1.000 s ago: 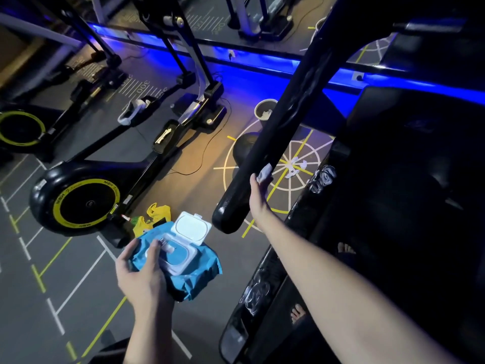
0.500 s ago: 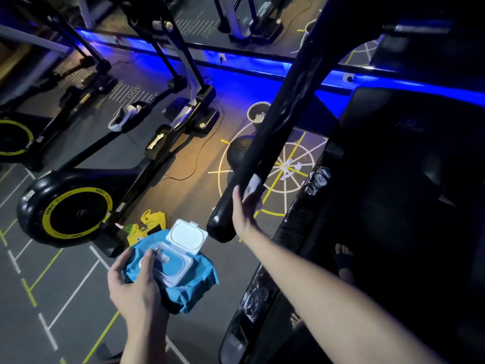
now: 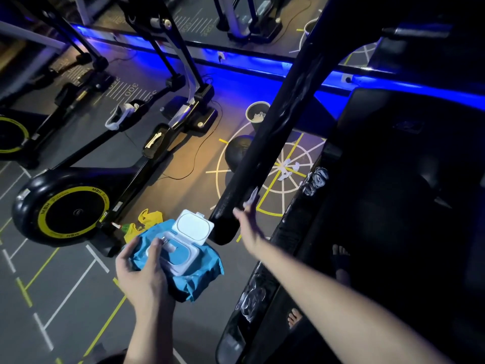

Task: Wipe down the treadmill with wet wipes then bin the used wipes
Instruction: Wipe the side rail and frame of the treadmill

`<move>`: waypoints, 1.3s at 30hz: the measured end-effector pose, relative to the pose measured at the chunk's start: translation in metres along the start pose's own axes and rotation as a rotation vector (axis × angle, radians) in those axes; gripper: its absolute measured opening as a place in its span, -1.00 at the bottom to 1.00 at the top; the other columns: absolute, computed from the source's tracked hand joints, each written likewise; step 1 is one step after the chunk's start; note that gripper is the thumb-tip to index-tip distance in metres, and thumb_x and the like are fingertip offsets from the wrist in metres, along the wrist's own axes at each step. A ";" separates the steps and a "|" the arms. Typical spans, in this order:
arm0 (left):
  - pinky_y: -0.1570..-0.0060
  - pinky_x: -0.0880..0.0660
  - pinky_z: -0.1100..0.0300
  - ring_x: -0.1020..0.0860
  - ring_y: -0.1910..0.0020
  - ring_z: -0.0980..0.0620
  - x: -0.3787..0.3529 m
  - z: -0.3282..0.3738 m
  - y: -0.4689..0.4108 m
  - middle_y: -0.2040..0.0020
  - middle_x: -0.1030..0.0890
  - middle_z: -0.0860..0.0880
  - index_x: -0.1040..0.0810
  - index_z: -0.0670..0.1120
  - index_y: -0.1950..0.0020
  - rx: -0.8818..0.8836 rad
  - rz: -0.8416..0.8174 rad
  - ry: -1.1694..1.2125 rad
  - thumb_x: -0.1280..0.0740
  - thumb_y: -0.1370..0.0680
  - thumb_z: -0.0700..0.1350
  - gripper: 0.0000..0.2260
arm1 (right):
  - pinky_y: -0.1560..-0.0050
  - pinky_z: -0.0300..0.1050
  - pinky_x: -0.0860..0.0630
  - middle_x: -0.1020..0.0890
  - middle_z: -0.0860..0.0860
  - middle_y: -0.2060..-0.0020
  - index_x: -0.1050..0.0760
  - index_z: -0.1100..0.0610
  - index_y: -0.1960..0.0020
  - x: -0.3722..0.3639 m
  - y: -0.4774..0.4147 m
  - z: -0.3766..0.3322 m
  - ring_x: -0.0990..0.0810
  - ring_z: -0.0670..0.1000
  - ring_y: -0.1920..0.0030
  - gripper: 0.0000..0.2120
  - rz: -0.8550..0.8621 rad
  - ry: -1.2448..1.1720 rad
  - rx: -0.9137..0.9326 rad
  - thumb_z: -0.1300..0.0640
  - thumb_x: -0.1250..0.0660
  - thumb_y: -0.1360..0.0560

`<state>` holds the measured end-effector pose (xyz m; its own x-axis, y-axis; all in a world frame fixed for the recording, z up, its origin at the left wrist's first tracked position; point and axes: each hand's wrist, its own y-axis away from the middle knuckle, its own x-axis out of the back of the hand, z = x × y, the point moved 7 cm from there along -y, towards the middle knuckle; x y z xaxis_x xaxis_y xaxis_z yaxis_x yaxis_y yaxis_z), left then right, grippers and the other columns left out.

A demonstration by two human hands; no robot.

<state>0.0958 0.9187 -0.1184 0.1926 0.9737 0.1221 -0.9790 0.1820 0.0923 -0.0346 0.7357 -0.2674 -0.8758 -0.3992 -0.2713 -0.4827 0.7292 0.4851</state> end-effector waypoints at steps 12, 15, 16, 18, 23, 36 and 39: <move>-0.30 -0.58 -0.01 -0.65 -0.25 -0.02 -0.013 0.014 0.002 -0.32 -0.63 -0.05 -0.57 -0.02 -0.36 -0.052 0.001 -0.085 -0.55 -0.56 -0.10 -0.61 | -0.56 -0.09 0.17 0.16 0.24 -0.61 0.19 0.33 -0.61 0.046 -0.084 -0.104 0.14 0.11 -0.62 -0.14 0.342 0.210 0.125 -0.23 -0.11 -0.64; -0.31 -0.58 -0.04 -0.66 -0.23 -0.06 -0.030 0.021 0.004 -0.30 -0.64 -0.11 -0.58 0.03 -0.32 -0.047 0.004 -0.085 -0.56 -0.55 -0.08 -0.63 | -0.54 -0.05 0.03 -0.01 0.12 -0.63 0.01 0.16 -0.64 0.080 -0.110 -0.122 0.02 0.07 -0.62 -0.36 0.312 0.174 0.089 -0.14 -0.06 -0.70; -0.30 -0.58 -0.04 -0.66 -0.18 -0.06 -0.038 0.022 0.004 -0.29 -0.65 -0.13 -0.59 0.06 -0.31 -0.039 0.003 -0.080 -0.57 -0.54 -0.06 -0.64 | -0.55 -0.02 0.02 -0.02 0.05 -0.63 0.02 0.07 -0.64 0.087 -0.112 -0.121 0.01 0.06 -0.62 -0.34 0.261 0.159 0.053 -0.21 -0.06 -0.67; -0.26 -0.59 0.02 -0.65 -0.15 0.01 -0.053 0.028 0.004 -0.29 -0.64 -0.11 -0.59 0.02 -0.33 -0.046 0.006 -0.049 -0.56 -0.55 -0.08 -0.62 | -0.58 0.05 -0.05 -0.04 0.01 -0.63 0.05 -0.05 -0.65 0.091 -0.107 -0.109 -0.03 0.06 -0.62 -0.16 0.215 0.204 -0.027 -0.41 -0.11 -0.51; -0.17 -0.53 0.20 -0.64 -0.22 0.03 -0.097 0.038 0.004 -0.31 -0.62 -0.04 -0.57 -0.05 -0.35 -0.070 0.003 -0.013 -0.54 -0.57 -0.14 -0.63 | -0.61 -0.06 0.09 0.11 0.03 -0.64 0.19 0.13 -0.64 0.046 -0.055 -0.081 0.05 -0.05 -0.62 -0.23 0.120 0.260 0.145 0.05 -0.15 -0.58; 0.11 -0.55 0.41 -0.66 0.15 0.33 -0.116 0.050 0.010 -0.21 -0.68 0.02 -0.57 -0.05 -0.34 -0.081 0.118 0.011 -0.54 -0.54 -0.11 -0.61 | -0.59 0.22 0.11 0.05 0.35 -0.58 -0.36 0.35 -0.39 0.056 -0.077 -0.096 0.16 0.31 -0.60 -0.54 0.166 0.897 0.637 0.17 0.18 -0.72; -0.20 -0.59 0.12 -0.67 -0.13 0.07 -0.102 0.049 0.012 -0.29 -0.66 -0.05 -0.59 0.03 -0.31 -0.084 0.188 -0.020 -0.57 -0.52 -0.04 -0.61 | -0.58 -0.19 0.02 0.11 0.15 -0.63 -0.11 0.27 -0.60 0.073 -0.067 -0.103 0.17 -0.10 -0.61 -0.51 0.255 0.558 0.575 0.11 -0.04 -0.73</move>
<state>0.0679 0.8150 -0.0815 0.0068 0.9888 0.1491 -0.9998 0.0094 -0.0167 -0.0665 0.6009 -0.2342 -0.9043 -0.2898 0.3136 -0.3246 0.9437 -0.0642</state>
